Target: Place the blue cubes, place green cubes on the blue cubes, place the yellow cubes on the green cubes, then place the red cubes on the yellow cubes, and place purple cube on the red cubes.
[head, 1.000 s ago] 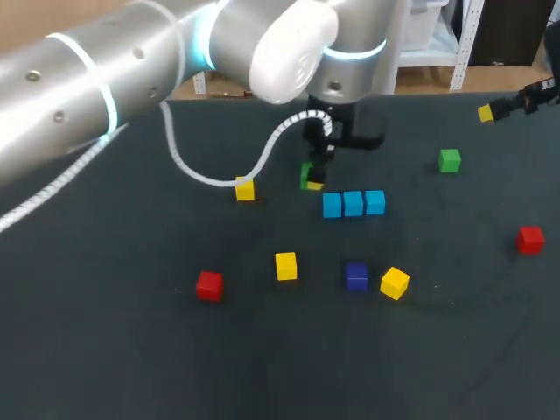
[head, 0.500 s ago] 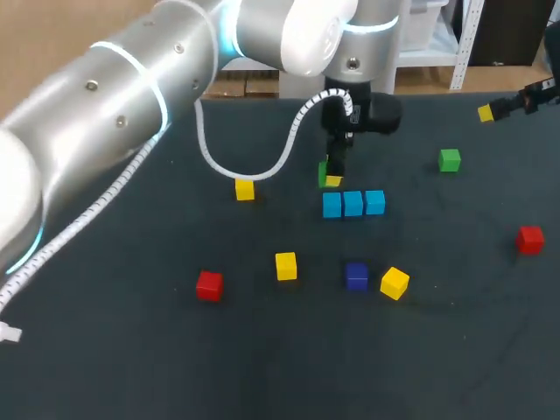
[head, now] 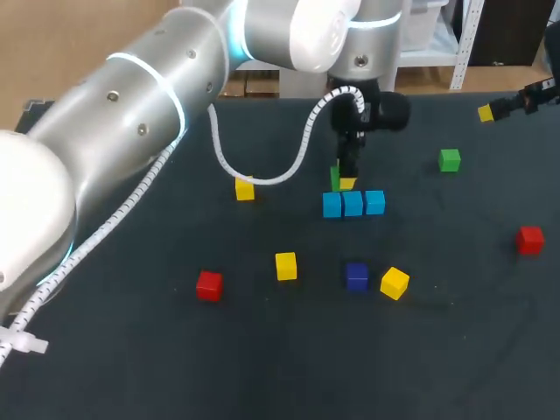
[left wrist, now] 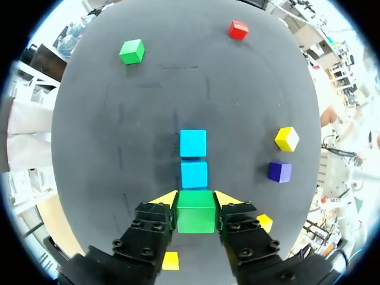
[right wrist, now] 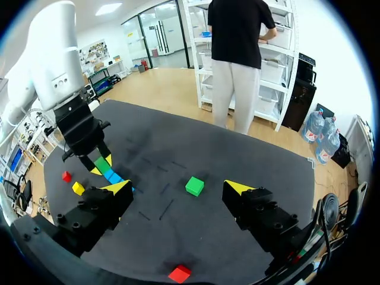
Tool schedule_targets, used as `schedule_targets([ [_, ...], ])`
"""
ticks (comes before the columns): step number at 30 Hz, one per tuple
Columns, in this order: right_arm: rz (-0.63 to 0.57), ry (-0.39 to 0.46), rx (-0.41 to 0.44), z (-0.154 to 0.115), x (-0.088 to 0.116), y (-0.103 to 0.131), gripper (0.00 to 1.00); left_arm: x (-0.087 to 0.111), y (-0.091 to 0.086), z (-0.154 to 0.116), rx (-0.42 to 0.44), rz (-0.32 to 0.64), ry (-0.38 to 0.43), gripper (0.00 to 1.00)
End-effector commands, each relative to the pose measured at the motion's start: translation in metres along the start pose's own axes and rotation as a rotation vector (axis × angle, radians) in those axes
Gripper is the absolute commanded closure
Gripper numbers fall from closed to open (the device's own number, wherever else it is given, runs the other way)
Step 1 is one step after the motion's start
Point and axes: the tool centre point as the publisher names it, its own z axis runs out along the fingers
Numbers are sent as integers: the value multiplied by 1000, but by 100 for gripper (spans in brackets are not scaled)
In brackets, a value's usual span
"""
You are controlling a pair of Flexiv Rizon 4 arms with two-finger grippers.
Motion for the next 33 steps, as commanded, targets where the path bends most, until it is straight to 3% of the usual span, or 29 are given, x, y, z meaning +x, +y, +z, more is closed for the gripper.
schedule_targets([
  [1,-1,-1,-6,1,0,-1,0,6,-9,5,-26,-8,-13,100],
  [10,-1,-1,-6,1,0,-1,0,6,-13,13,-36,-21,1,100],
  [12,-1,-1,-6,1,0,-1,0,6,-14,14,-40,-20,3,91],
  [21,-1,-1,-6,1,0,-1,0,7,-11,19,-50,-18,14,84],
  [26,-1,-1,-6,1,0,-1,0,6,-9,21,-56,-17,17,65],
  [33,-1,-1,-6,1,0,-1,0,4,-5,22,-66,-17,17,66],
])
